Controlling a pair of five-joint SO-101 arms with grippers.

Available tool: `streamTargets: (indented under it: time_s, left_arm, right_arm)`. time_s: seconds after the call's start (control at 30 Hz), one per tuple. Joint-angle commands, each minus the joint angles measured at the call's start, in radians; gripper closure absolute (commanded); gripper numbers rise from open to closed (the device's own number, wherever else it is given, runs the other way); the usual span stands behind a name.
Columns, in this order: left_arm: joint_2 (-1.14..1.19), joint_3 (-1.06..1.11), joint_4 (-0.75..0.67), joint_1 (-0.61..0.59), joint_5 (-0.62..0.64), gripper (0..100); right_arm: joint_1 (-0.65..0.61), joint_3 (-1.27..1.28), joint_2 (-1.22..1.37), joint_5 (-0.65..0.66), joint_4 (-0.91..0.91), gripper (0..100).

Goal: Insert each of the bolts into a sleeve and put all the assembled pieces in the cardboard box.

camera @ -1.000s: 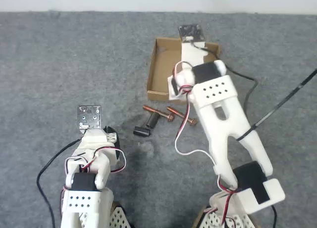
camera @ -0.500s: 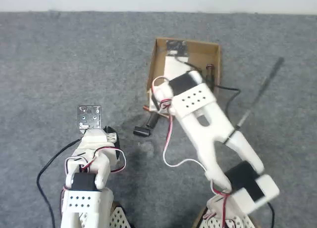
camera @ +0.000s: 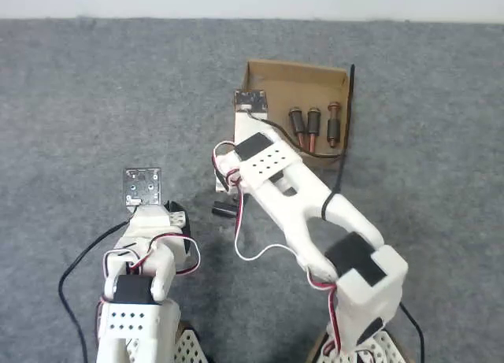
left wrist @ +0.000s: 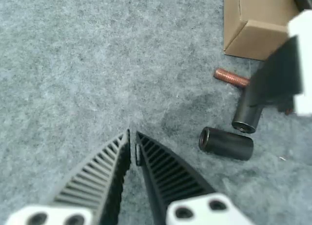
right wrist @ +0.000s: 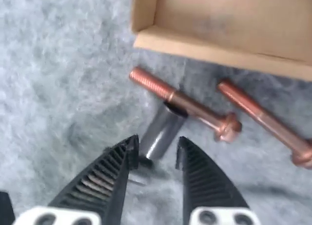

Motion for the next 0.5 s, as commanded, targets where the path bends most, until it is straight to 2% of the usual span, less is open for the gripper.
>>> streamTargets:
  time_s: [0.0,0.13,0.3,0.47]
  left_arm:
    - [-0.015,-0.013,0.006,-0.008,-0.011,99]
    - [-0.015,-0.013,0.006,-0.008,-0.014,99]
    - [-0.015,-0.013,0.006,-0.008,-0.094,99]
    - [-0.015,-0.013,0.006,-0.008,-0.1,99]
  right_arm:
    - [-0.004,-0.011,0.015,-0.032,-0.042,91.3]
    - [-0.007,-0.011,0.067,-0.038,-0.056,91.3]
    - [-0.002,-0.011,0.113,-0.038,-0.053,91.3]
    - [-0.001,-0.035,0.159,-0.032,-0.061,91.9]
